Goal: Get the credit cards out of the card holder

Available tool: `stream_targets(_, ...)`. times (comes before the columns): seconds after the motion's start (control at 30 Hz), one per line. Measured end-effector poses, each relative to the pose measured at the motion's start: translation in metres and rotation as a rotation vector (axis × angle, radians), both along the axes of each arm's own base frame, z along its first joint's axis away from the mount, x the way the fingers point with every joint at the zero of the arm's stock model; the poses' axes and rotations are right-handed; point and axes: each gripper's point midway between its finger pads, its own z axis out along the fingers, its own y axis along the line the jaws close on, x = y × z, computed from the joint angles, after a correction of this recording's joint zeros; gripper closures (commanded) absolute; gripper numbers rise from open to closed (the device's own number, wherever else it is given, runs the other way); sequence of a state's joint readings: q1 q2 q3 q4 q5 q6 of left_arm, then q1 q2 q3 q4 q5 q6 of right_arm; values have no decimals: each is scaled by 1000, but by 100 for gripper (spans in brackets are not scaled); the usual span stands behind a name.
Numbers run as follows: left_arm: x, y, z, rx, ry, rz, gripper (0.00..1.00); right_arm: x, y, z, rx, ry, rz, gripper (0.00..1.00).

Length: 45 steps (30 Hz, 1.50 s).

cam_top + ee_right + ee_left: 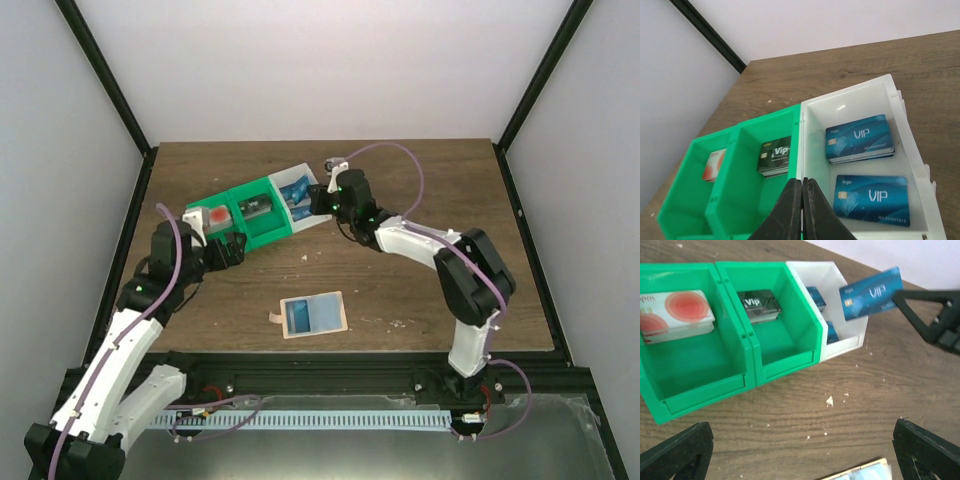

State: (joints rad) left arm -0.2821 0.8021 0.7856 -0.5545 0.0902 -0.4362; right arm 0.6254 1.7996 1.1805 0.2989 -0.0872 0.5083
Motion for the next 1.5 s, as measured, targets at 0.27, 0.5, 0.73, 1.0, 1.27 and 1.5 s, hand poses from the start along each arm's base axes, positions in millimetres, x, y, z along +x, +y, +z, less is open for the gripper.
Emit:
stream_targets(0.27, -7, -4, -17, 2, 16, -37, 0, 41, 16, -43, -96, 36, -26, 99)
stream_targets(0.5, -5, -5, -14, -4, -2, -40, 0, 64, 20, -65, -126, 54, -21, 99)
stream_targets(0.73, -3, -7, -19, -1, 16, -48, 1, 78, 29, -79, -131, 75, 12, 100)
stream_targets(1.0, -1, -8, -23, 1, 32, -50, 1, 85, 38, -95, -104, 119, 41, 100)
stream_targets(1.27, -1, -8, -23, 0, 31, -51, 1, 99, 40, -97, -64, 130, 28, 98)
stream_targets(1.5, -1, -8, -23, 0, 31, -51, 1, 106, 38, -103, -72, 141, 9, 91)
